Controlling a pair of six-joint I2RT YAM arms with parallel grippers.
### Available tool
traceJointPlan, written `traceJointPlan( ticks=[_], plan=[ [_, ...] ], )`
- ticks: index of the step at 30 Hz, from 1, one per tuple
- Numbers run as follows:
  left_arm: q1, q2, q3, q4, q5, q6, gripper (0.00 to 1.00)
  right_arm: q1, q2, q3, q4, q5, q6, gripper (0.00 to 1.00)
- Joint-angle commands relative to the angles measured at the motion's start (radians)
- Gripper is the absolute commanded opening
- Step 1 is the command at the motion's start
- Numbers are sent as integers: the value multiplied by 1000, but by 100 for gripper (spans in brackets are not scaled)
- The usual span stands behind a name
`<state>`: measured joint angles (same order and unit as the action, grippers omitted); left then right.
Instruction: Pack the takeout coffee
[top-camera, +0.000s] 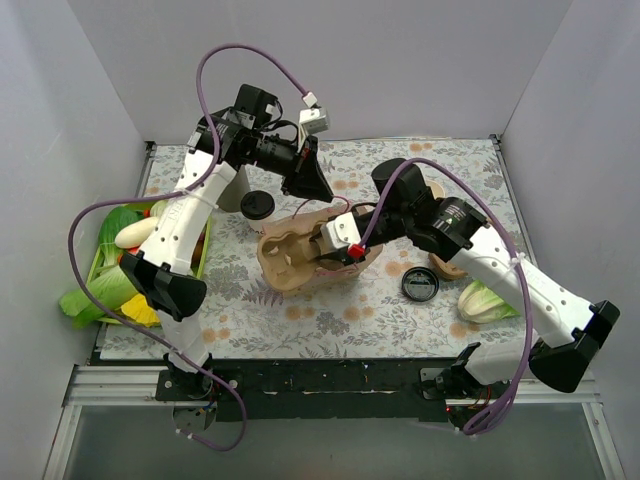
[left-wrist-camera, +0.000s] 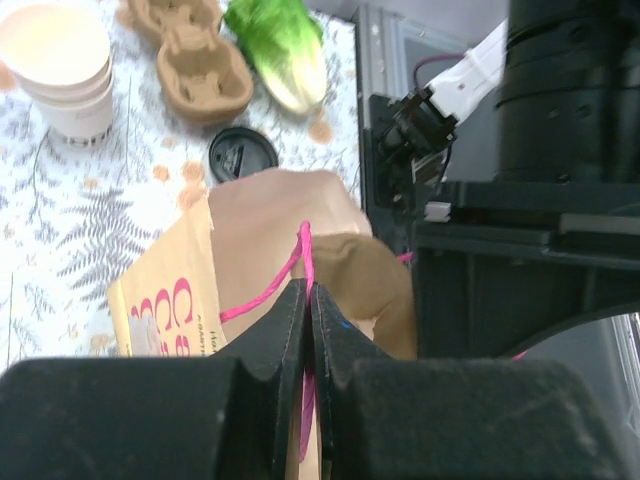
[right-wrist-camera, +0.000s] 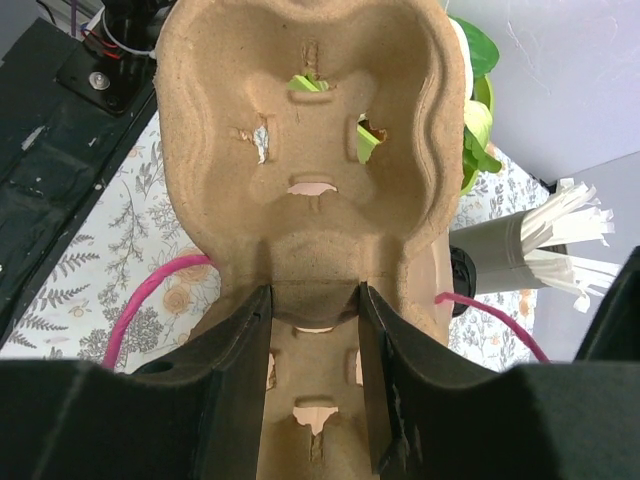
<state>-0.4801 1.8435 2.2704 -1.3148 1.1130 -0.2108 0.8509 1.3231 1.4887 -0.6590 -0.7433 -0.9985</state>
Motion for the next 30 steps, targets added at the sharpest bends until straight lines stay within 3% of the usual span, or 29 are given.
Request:
traceJointPlan(
  ticks=[1, 5, 11, 12, 19, 25, 30],
  plan=[
    [2, -107, -95, 87, -103, -15, 5, -18, -28, -34, 78, -40, 12, 1],
    [3, -173, -215, 233, -171, -81, 41, -44, -12, -77, 137, -90, 50, 1],
    [3, -188, -201, 290, -229, -151, 59, -75, -2, -119, 238, -131, 104, 1],
    [3, -188, -196, 302, -252, -162, 65, -79, -2, -123, 246, -139, 109, 1],
    [14, -199, -107, 397, -447, -229, 73, -121, 21, -151, 279, -192, 90, 1],
    [20, -236, -124, 466, -579, -268, 79, -191, 57, -183, 332, -237, 117, 1],
    [21, -259, -146, 471, -651, -253, 81, -210, 82, -176, 271, -232, 19, 1]
  ],
)
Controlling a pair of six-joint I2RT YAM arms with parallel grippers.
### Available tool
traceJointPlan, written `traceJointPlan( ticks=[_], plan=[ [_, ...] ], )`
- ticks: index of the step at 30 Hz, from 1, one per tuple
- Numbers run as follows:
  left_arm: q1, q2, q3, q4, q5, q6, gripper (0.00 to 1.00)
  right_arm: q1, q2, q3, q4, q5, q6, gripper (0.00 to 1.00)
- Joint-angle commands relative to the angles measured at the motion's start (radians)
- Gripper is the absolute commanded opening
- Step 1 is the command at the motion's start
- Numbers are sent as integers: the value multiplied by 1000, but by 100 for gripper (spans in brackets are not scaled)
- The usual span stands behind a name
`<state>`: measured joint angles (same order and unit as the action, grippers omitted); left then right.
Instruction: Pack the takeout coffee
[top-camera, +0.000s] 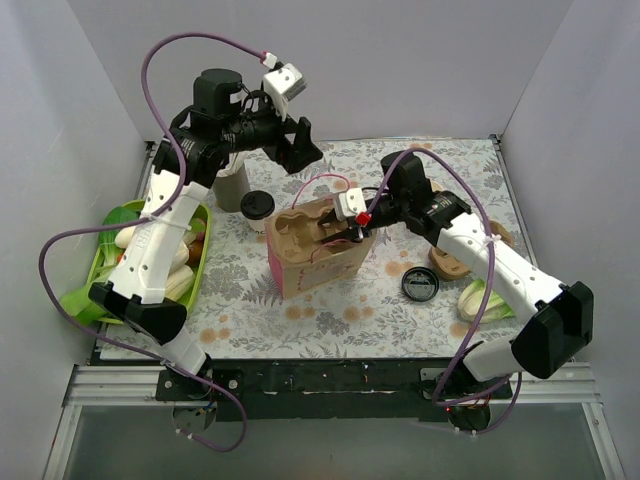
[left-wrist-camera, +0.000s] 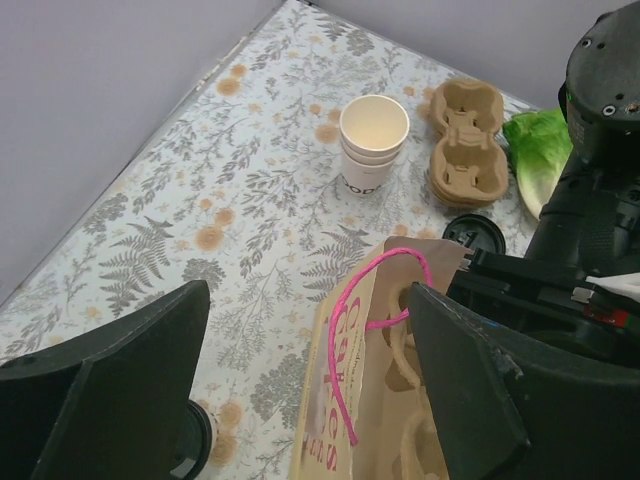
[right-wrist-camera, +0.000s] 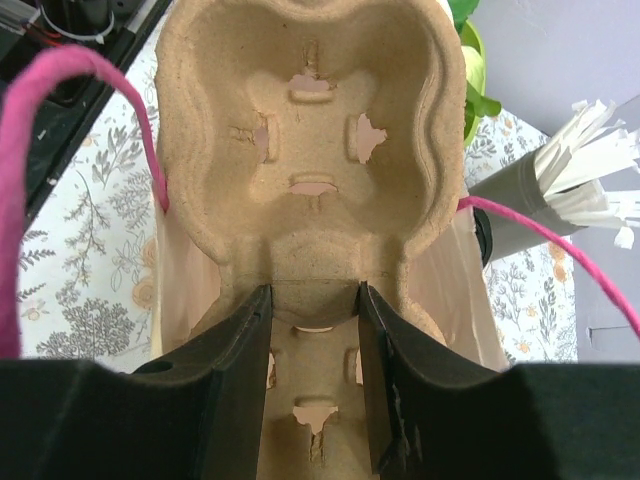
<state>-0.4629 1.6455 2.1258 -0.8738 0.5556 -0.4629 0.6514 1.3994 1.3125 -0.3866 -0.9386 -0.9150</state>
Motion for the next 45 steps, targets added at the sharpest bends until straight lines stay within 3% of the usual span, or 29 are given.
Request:
traceJointPlan(
  ticks=[1, 16, 21, 25, 29, 32, 38, 45],
  plan=[
    [3, -64, -10, 30, -106, -2, 81, -13, 9, 4, -41, -28, -87, 1],
    [10, -107, -141, 76, -98, -3, 82, 27, 107, 179, -458, 197, -487, 1],
    [27, -90, -145, 191, -268, -86, 91, 68, 118, 195, -497, 247, -524, 1],
    [62, -66, -148, 297, -509, -77, 96, 105, 180, 301, -601, 305, -532, 1],
    [110, -64, -285, 338, -527, -75, 95, 119, 283, 413, -724, 337, -498, 1],
    [127, -98, -474, 399, -466, -86, 94, 122, 309, 450, -733, 346, -470, 1],
    [129, -101, -612, 426, -333, -126, 84, 122, 300, 433, -713, 360, -437, 1],
    [130, -121, -742, 441, 92, -103, 80, 123, 305, 418, -741, 366, -395, 1]
  ],
)
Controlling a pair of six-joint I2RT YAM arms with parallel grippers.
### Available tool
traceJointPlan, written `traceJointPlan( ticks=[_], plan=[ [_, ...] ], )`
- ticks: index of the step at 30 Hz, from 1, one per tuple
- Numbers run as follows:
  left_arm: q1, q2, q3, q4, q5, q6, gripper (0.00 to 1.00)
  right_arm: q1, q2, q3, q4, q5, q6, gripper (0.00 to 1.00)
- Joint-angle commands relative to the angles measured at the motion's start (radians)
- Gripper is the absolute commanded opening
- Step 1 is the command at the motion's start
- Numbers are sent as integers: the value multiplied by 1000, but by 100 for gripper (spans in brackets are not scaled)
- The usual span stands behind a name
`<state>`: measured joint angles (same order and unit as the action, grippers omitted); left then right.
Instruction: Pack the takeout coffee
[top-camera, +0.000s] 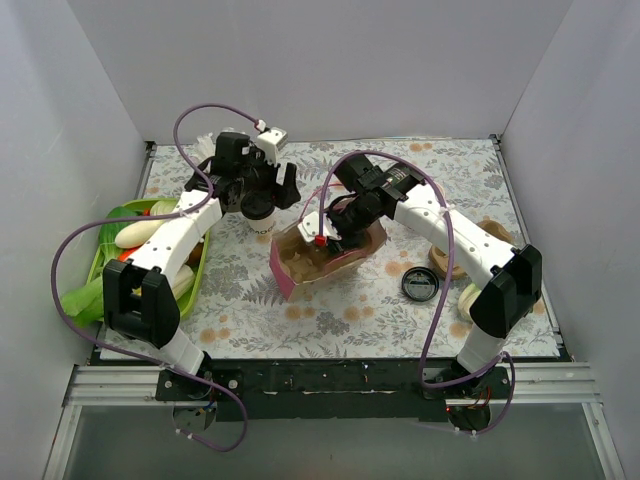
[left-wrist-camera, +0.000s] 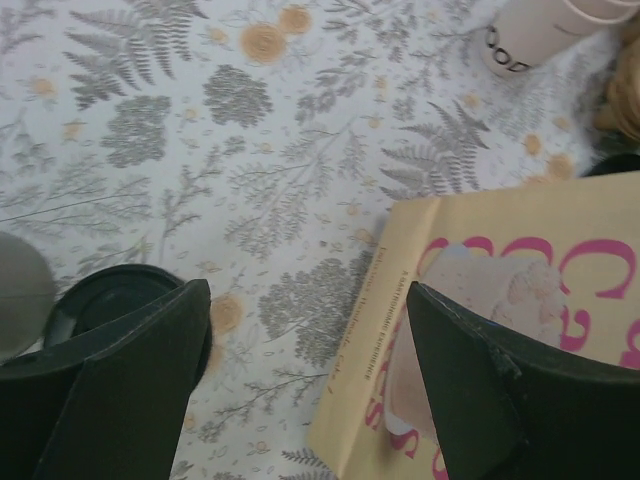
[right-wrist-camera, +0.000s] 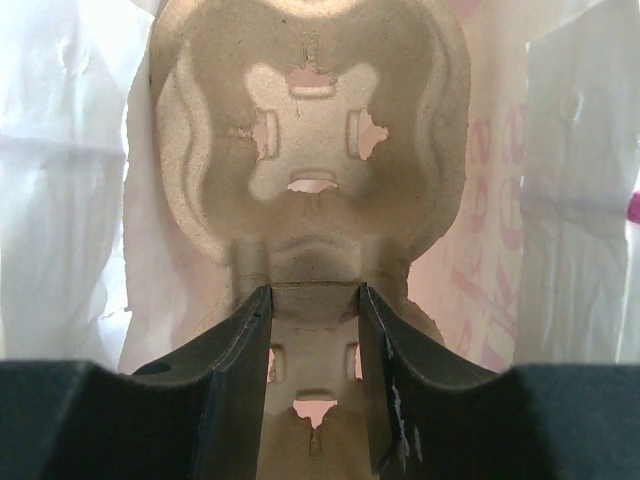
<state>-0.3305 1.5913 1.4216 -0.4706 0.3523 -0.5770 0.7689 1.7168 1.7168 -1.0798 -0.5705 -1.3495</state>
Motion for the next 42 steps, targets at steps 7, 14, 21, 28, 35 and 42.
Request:
traceJointPlan(
  ticks=[7, 14, 21, 28, 35, 42],
  plan=[
    [-10, -34, -88, 27, 627, 19, 78, 16, -11, 66, -80, -38, 150, 1],
    [-19, 41, -35, 10, 847, -43, 76, 46, -31, 69, -78, -22, 208, 1],
    [-22, 99, -18, 116, 1010, -280, 75, 47, -14, 148, -104, -17, 262, 1],
    [-18, 99, -30, 316, 867, -476, 78, 52, 26, 190, -147, -16, 237, 1],
    [-12, 113, 149, 136, 350, -250, 85, 52, 78, 216, -207, -15, 204, 1],
    [21, 47, 159, 202, -129, -238, 89, 52, 37, 114, -79, -31, 211, 1]
  ],
)
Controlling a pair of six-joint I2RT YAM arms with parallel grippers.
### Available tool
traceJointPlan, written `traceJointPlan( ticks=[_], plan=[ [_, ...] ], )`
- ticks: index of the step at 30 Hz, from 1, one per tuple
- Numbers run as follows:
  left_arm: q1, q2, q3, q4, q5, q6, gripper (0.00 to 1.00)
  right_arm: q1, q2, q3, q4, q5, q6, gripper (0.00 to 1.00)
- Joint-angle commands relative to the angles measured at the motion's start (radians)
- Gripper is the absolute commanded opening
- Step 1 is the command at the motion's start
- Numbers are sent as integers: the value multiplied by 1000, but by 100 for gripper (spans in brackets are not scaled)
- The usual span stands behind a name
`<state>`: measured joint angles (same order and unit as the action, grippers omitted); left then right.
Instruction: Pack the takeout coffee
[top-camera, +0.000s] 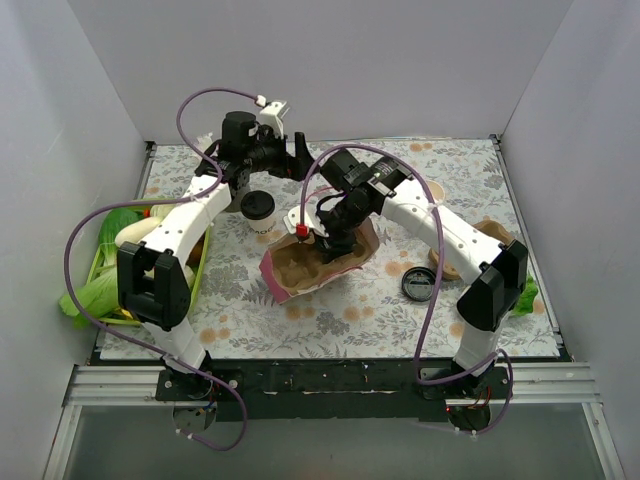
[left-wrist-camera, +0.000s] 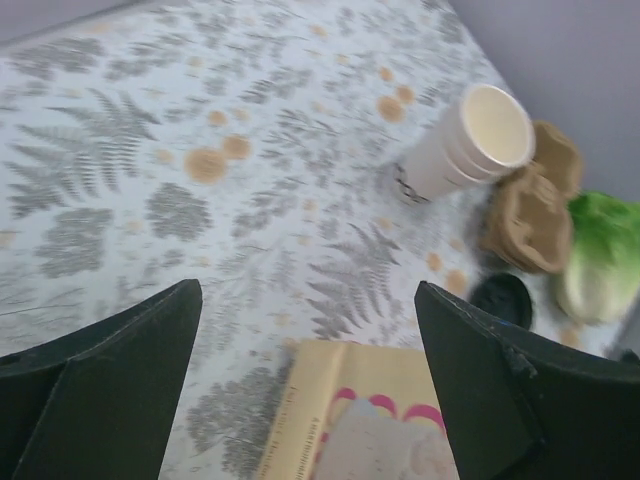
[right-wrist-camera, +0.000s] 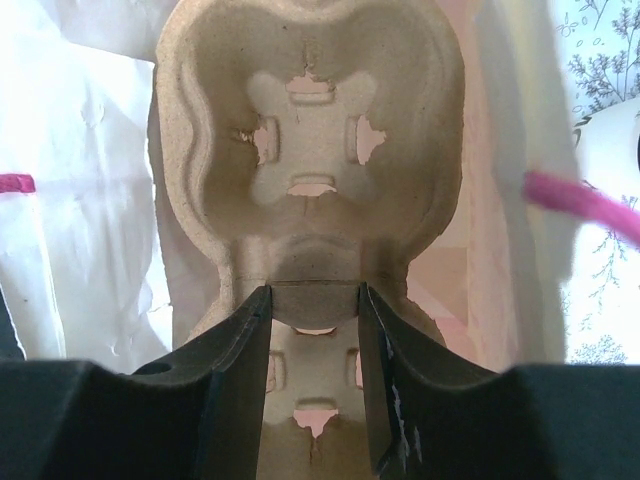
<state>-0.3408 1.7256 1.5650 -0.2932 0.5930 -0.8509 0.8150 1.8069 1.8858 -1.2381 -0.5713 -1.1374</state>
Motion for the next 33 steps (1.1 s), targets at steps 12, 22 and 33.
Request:
traceJointPlan(
  ticks=[12, 22, 33],
  plan=[
    [52, -150, 52, 34, -447, 101, 92, 16, -132, -231, 375, -42, -79, 1],
    [52, -175, 60, 23, -483, 110, 93, 19, -43, -217, 318, 30, -151, 1],
    [54, -195, 32, 26, -473, 95, 93, 18, 100, -53, 34, 18, -202, 1]
  ],
)
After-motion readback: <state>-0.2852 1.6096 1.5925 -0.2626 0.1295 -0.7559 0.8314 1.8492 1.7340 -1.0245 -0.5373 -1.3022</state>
